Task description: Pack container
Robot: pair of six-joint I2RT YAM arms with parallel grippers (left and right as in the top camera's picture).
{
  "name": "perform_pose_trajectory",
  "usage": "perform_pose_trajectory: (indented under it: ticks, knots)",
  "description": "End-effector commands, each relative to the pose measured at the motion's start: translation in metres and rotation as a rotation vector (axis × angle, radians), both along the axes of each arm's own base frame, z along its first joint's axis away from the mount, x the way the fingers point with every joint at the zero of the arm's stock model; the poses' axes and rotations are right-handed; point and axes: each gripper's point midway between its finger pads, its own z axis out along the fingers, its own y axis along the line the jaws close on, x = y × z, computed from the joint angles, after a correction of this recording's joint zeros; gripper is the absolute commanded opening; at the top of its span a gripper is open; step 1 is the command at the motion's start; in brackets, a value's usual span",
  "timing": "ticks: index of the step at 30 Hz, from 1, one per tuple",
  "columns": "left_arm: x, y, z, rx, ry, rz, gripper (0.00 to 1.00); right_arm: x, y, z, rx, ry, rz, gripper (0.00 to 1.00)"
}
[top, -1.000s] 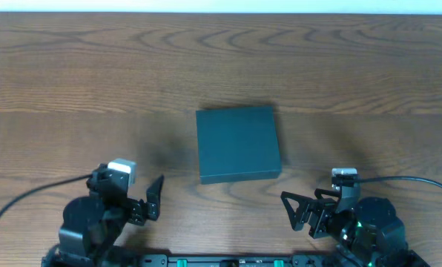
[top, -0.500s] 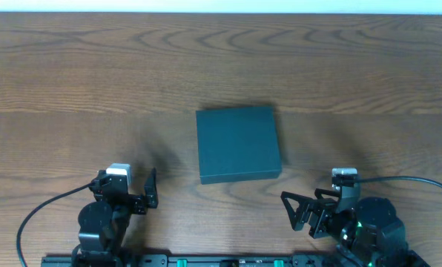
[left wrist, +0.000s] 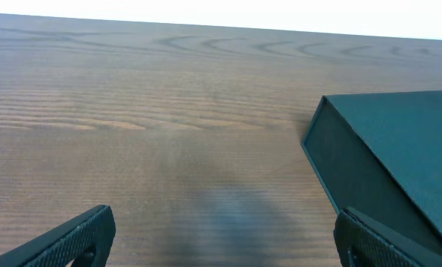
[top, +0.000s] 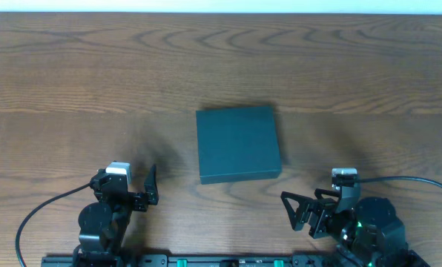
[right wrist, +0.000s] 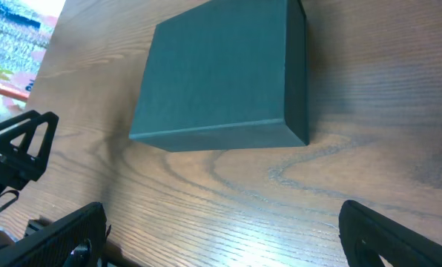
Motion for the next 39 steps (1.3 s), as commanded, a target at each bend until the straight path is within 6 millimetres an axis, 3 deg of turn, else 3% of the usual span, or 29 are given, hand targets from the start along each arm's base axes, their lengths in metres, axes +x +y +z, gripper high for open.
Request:
perform_pose_trajectory:
  ticks: [1,9,16,20,24,32,36,39]
  knots:
    - [0.0,0.002,-0.009,0.012,0.012,0.007,0.96,0.002,-0.002,0.005,0.006,-0.008,-0.019,0.99]
    - [0.0,0.002,-0.009,0.012,0.012,0.007,0.96,0.003,-0.006,0.003,-0.037,-0.028,-0.012,0.99]
    - [0.0,0.002,-0.009,0.012,0.012,0.007,0.95,0.032,-0.063,0.001,-0.424,-0.221,-0.148,0.99]
    - [0.0,0.002,-0.009,0.012,0.012,0.007,0.96,0.046,-0.079,0.002,-0.552,-0.336,-0.162,0.99]
    - [0.0,0.002,-0.009,0.012,0.012,0.007,0.95,0.055,-0.092,-0.009,-0.569,-0.391,-0.235,0.99]
    - [0.0,0.002,-0.009,0.012,0.012,0.007,0.95,0.058,-0.086,-0.065,-0.532,-0.401,-0.214,0.99]
    - [0.0,0.002,-0.009,0.012,0.012,0.007,0.95,0.058,-0.083,-0.08,-0.528,-0.387,-0.198,0.99]
    - [0.0,0.002,-0.009,0.012,0.012,0.007,0.95,0.058,-0.084,-0.08,-0.528,-0.387,-0.198,0.99]
